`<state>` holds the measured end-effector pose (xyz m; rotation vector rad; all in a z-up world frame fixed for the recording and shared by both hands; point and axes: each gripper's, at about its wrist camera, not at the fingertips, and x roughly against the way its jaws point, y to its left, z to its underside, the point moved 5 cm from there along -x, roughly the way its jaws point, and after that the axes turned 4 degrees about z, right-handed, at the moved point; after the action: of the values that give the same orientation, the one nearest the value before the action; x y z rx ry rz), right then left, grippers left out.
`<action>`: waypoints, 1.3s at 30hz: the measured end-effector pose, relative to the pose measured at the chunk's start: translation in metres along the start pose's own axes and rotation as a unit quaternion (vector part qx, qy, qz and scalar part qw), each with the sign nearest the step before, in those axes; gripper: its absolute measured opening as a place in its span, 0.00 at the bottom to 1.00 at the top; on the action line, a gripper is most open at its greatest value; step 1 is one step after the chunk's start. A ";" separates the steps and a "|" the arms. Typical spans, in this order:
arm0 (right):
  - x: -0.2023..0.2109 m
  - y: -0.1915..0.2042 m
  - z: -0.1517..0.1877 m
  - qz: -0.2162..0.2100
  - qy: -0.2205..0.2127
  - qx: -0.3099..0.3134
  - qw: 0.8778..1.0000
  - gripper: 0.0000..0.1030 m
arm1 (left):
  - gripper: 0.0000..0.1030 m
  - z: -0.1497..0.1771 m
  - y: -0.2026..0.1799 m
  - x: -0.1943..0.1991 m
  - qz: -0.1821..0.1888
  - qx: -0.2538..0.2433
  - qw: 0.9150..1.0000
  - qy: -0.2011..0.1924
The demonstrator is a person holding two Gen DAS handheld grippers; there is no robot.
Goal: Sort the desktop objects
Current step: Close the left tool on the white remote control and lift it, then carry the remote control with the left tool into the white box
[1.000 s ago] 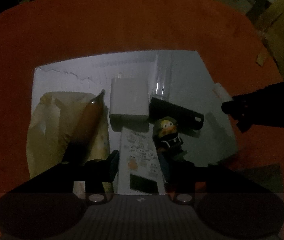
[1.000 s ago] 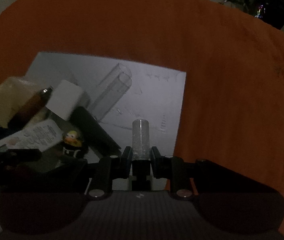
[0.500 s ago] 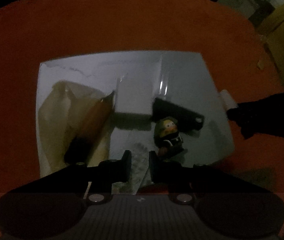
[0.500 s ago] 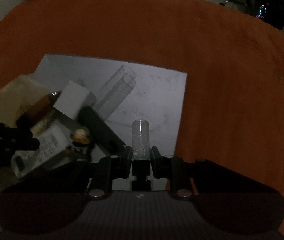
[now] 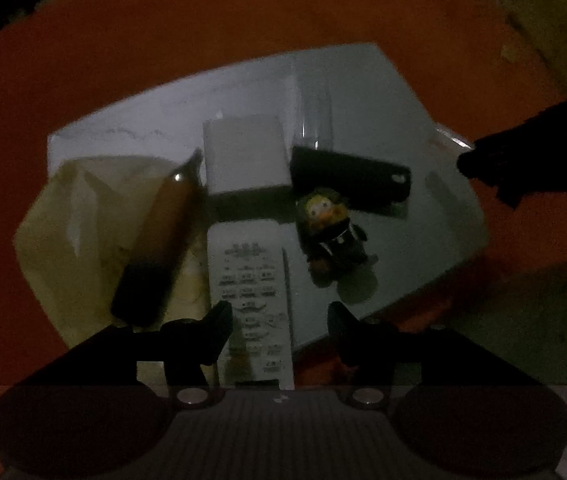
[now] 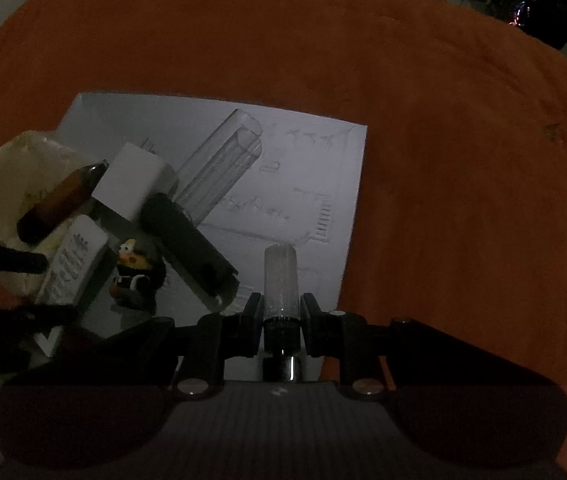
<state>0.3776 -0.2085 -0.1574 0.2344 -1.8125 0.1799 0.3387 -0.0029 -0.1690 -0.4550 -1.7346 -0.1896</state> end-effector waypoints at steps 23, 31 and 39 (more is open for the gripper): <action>-0.002 0.011 0.011 -0.002 0.010 0.016 1.000 0.21 | 0.39 0.000 0.001 -0.017 -0.008 0.004 1.000 -0.022; 0.045 0.008 0.013 -0.050 -0.021 -0.001 0.999 0.21 | 0.39 -0.001 0.012 0.038 0.044 0.035 0.996 -0.067; 0.093 0.020 0.041 -0.096 -0.043 0.011 0.994 0.21 | 0.39 0.012 0.001 0.099 0.074 0.026 0.991 -0.111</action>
<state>0.3115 -0.2048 -0.0776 0.4352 -1.8610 0.0558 0.3135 0.0217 -0.0757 -0.5816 -1.9094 0.0124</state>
